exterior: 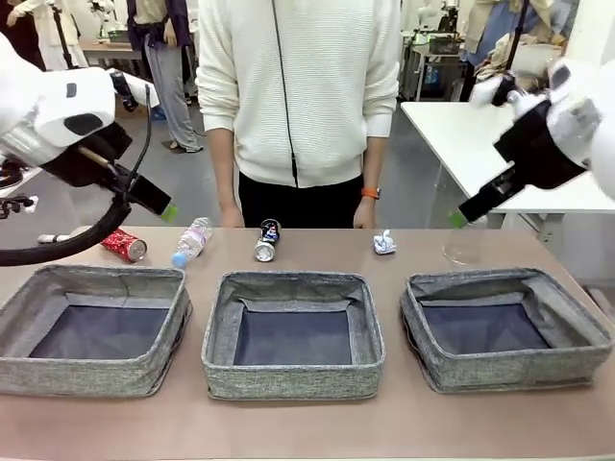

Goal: Sort the waste into the appropriate baskets.
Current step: Pick up the waste item pointed out by the person.

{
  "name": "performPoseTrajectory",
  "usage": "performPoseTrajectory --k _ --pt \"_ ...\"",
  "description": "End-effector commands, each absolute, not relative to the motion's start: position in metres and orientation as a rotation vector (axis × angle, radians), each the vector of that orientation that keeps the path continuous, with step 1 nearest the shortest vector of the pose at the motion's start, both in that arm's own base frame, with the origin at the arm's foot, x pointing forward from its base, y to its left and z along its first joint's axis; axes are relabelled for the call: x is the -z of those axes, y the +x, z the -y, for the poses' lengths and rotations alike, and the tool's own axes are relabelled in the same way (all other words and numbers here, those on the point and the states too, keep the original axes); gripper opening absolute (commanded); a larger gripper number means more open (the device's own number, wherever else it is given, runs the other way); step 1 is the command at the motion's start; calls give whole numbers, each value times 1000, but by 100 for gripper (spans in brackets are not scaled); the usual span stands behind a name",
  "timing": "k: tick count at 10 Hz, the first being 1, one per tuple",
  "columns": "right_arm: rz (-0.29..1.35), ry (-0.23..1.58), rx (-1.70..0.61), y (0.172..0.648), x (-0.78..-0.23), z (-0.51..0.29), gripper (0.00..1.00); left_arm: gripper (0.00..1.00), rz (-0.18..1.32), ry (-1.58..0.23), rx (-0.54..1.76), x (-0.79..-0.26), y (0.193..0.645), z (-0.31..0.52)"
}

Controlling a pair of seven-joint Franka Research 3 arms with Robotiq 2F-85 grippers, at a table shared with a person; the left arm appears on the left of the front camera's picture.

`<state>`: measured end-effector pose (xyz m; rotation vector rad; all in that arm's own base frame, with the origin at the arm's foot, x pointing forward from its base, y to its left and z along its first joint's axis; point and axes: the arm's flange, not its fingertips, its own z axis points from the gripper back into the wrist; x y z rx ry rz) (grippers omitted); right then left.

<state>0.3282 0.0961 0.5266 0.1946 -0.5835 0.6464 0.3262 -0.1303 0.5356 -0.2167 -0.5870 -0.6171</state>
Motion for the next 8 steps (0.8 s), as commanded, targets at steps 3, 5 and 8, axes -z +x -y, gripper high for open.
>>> performPoseTrajectory --k 3,5,8 --pt "229 981 -176 344 -527 64 100 100 276 -1057 199 -527 324 -63" --pt "225 1326 33 370 -501 141 100 100 275 -1270 -22 -473 327 -120" --pt "262 1499 238 381 -484 171 100 100 373 -1498 -300 -424 335 -128"
